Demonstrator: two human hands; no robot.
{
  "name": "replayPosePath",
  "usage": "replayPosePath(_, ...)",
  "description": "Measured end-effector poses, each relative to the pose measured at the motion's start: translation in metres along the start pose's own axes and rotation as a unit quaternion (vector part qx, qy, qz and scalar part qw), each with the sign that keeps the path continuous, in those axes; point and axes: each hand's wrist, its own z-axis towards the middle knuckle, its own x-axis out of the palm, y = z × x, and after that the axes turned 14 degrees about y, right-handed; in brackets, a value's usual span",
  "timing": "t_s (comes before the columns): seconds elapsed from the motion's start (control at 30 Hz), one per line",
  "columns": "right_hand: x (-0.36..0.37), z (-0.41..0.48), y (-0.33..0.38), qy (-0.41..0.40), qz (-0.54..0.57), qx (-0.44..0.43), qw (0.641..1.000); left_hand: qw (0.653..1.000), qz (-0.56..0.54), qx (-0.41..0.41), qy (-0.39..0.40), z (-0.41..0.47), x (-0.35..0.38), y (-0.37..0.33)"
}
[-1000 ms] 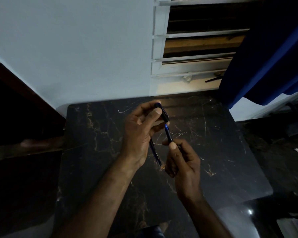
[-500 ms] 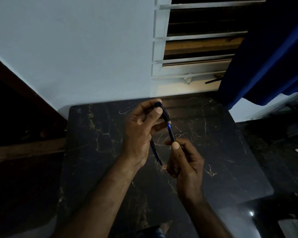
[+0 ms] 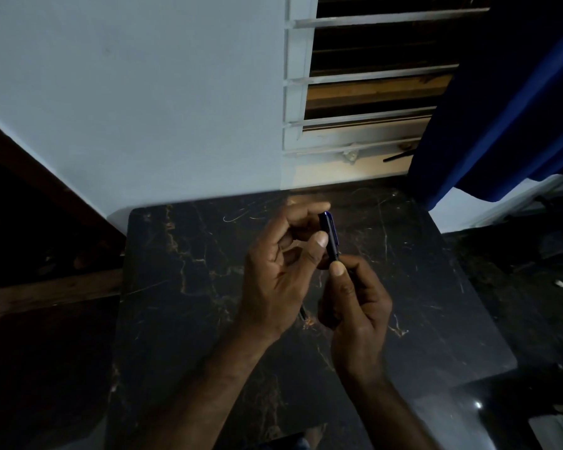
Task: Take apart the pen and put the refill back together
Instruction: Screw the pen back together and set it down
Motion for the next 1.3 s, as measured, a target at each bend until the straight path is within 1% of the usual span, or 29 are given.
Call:
replayPosePath(0.13,0.006,0.001,0.006,-0.026,0.008,-0.012,1.000,1.000,-0.004,0.009,-0.001,0.001,0.001,-0.006)
replayPosePath(0.27,0.014,0.003,0.010,-0.041,-0.014,-0.035,0.998,0.999,0.023,0.025,-0.006,0.005,0.000,-0.011)
replayPosePath(0.37,0.019,0.004,0.009,-0.062,-0.015,-0.039,0.997,0.999,0.025,0.031,0.011,0.008,0.000,-0.013)
replayPosePath(0.43,0.020,0.006,0.009,-0.063,-0.001,-0.043,0.997,0.999,0.017,0.030,0.026,0.010,0.000,-0.014)
replayPosePath(0.57,0.014,0.017,0.013,-0.025,0.003,-0.046,0.999,0.999,0.027,0.012,0.045,0.019,-0.008,-0.015)
replayPosePath(0.7,0.006,0.023,0.007,0.026,0.008,-0.009,1.000,0.999,0.030,-0.028,0.006,0.020,-0.019,-0.007)
replayPosePath(0.8,0.000,0.013,-0.004,0.054,-0.018,0.026,0.998,0.998,0.020,-0.058,-0.012,0.010,-0.026,0.000)
replayPosePath(0.93,-0.008,-0.006,-0.022,0.083,-0.059,0.092,0.991,0.992,0.020,-0.125,-0.006,-0.021,-0.033,0.014)
replayPosePath(1.07,-0.009,-0.012,-0.033,0.087,-0.077,0.096,0.989,0.981,-0.015,-0.191,0.000,-0.047,-0.030,0.020)
replayPosePath(1.13,-0.009,-0.011,-0.033,0.093,-0.063,0.102,0.988,0.979,-0.013,-0.205,0.001,-0.052,-0.028,0.020)
replayPosePath(1.3,-0.007,-0.005,-0.030,0.121,-0.056,0.107,0.985,0.977,-0.038,-0.207,-0.028,-0.051,-0.031,0.018)
